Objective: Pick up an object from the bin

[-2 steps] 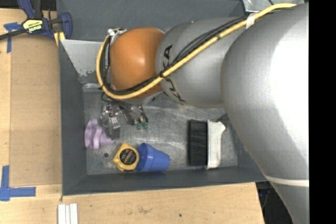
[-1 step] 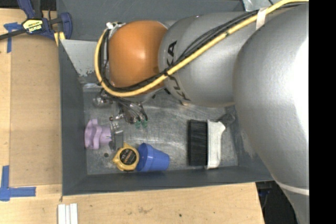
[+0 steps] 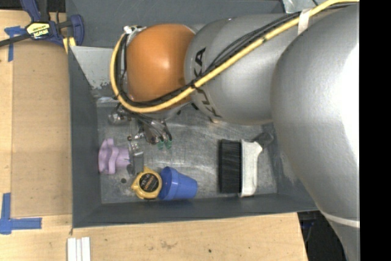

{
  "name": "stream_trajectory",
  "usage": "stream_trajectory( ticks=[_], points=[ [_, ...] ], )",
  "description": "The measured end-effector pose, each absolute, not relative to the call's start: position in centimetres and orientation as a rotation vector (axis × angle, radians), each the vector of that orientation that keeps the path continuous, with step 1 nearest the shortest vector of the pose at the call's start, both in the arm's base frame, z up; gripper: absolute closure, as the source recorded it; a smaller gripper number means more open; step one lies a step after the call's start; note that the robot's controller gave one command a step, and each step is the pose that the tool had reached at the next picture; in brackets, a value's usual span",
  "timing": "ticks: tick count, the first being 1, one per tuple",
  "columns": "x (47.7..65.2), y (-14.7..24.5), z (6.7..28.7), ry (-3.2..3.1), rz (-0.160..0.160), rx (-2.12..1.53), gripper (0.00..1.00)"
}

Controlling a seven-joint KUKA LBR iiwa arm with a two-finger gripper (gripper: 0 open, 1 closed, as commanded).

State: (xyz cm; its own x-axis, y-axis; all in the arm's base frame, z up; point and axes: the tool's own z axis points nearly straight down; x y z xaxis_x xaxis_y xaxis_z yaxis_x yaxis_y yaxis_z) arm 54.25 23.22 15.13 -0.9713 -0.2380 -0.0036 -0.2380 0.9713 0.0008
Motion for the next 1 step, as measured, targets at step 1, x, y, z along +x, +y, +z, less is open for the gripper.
stream_trajectory(
  ticks=[1],
  points=[
    [53.25, 22.59, 11.06, 3.105, 0.005, -0.399, 0.00]
  ],
)
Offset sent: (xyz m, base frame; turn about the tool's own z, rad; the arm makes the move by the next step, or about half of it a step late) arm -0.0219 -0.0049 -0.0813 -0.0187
